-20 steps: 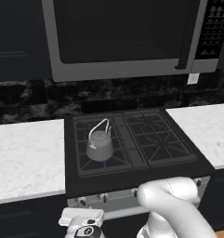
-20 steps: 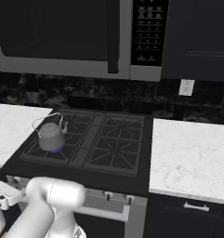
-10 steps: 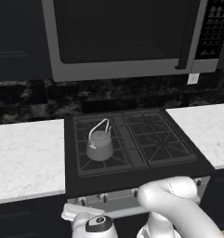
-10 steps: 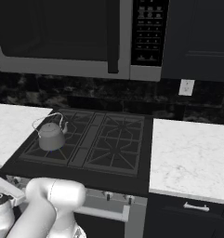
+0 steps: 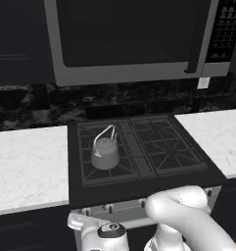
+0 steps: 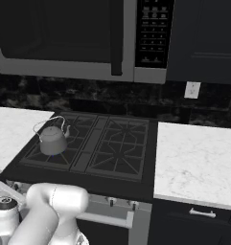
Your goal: Turn off the front left burner of the stove.
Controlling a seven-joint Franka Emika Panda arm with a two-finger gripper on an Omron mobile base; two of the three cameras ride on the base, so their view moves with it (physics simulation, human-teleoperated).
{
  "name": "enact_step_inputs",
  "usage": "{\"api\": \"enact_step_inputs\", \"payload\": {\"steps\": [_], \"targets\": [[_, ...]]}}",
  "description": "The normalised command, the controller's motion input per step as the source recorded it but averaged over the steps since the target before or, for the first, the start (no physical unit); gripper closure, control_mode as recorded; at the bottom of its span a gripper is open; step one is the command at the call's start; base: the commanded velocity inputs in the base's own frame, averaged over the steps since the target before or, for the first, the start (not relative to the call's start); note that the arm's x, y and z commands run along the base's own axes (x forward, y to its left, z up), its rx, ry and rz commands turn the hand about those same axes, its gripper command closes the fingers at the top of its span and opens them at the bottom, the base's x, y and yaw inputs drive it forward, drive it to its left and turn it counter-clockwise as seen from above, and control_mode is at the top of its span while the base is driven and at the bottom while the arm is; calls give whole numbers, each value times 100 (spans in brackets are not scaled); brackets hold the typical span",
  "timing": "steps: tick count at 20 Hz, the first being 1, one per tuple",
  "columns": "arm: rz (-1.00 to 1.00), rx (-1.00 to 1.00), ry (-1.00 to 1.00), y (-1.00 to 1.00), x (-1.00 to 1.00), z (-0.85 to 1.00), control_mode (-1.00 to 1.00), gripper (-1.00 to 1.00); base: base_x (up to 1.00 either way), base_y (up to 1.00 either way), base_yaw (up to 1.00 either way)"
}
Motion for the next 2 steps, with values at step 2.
{"api": "enact_step_inputs", "payload": {"steps": [2], "targets": [[0,2,-2,-12,-12,0,-100,100,0,0,0]]}}
